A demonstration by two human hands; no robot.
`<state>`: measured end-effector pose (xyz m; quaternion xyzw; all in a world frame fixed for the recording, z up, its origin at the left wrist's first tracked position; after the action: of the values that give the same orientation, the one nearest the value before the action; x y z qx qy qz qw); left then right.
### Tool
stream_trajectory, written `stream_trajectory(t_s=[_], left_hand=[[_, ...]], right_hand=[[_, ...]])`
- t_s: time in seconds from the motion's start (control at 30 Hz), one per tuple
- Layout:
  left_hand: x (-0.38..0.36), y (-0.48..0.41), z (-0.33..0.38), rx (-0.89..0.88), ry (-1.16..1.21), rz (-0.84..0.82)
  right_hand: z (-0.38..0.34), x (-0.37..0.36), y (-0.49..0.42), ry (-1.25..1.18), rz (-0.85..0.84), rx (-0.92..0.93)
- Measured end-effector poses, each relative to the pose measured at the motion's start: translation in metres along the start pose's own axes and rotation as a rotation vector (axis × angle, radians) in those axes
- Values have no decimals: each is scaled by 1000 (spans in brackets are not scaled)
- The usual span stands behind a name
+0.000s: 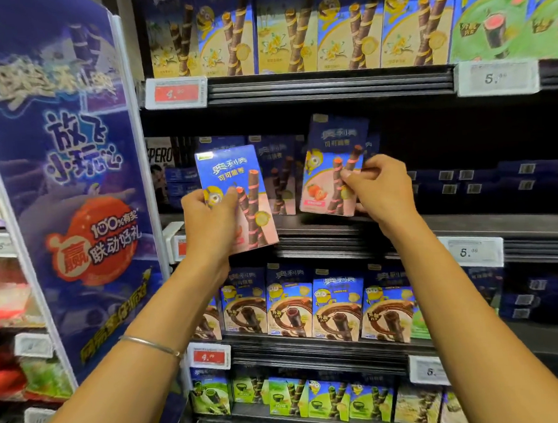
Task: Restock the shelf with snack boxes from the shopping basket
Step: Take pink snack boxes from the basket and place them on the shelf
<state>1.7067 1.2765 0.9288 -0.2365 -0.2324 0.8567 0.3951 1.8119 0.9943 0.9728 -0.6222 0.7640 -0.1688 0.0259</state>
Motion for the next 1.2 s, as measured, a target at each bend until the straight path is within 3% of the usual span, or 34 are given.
stream_trajectory(t_s=[0.33, 0.83, 1.0, 1.1, 1.2], left_hand=[[2, 2, -1, 23, 30, -8], [1, 5, 0, 16, -19, -53], [-3, 6, -1, 24, -27, -67], [-9, 5, 2, 5, -4, -68], [-28, 3, 11, -45, 19, -134]], right_hand=[[8, -14, -21, 421, 140, 4], [4, -40, -22, 515, 155, -4], [5, -28, -18, 438, 143, 5], [-10, -6, 5, 188, 228, 128], [-26, -11, 27, -61, 4, 188]])
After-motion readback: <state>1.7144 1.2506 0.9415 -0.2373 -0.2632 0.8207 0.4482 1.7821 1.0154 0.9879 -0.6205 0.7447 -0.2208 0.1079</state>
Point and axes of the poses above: each hand's wrist, its own y-axis away from the middle knuckle, its own x-axis out of the back of the hand, z = x × y, the point moved 9 cm from there along -y, towards the middle knuckle, and after that the axes turned 14 degrees about -x, right-handed, at the moved point
